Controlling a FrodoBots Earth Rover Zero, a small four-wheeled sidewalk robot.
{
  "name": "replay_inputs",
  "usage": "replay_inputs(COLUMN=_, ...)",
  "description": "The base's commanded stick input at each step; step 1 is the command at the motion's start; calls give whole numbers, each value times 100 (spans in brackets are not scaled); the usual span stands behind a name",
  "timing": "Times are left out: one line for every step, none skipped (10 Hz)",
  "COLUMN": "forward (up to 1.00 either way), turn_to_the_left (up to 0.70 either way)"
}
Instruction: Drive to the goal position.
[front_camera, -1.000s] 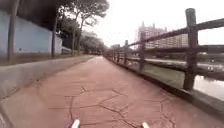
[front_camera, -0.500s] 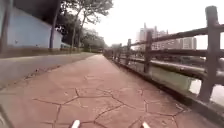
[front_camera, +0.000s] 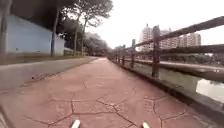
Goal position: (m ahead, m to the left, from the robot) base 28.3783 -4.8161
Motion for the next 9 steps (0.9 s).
replay_inputs(forward=70, turn_to_the_left=0)
replay_inputs(forward=70, turn_to_the_left=0)
replay_inputs(forward=70, turn_to_the_left=0)
replay_inputs(forward=70, turn_to_the_left=0)
replay_inputs(forward=70, turn_to_the_left=0)
replay_inputs(forward=70, turn_to_the_left=0)
replay_inputs(forward=70, turn_to_the_left=9)
replay_inputs(forward=70, turn_to_the_left=32)
replay_inputs(forward=70, turn_to_the_left=26)
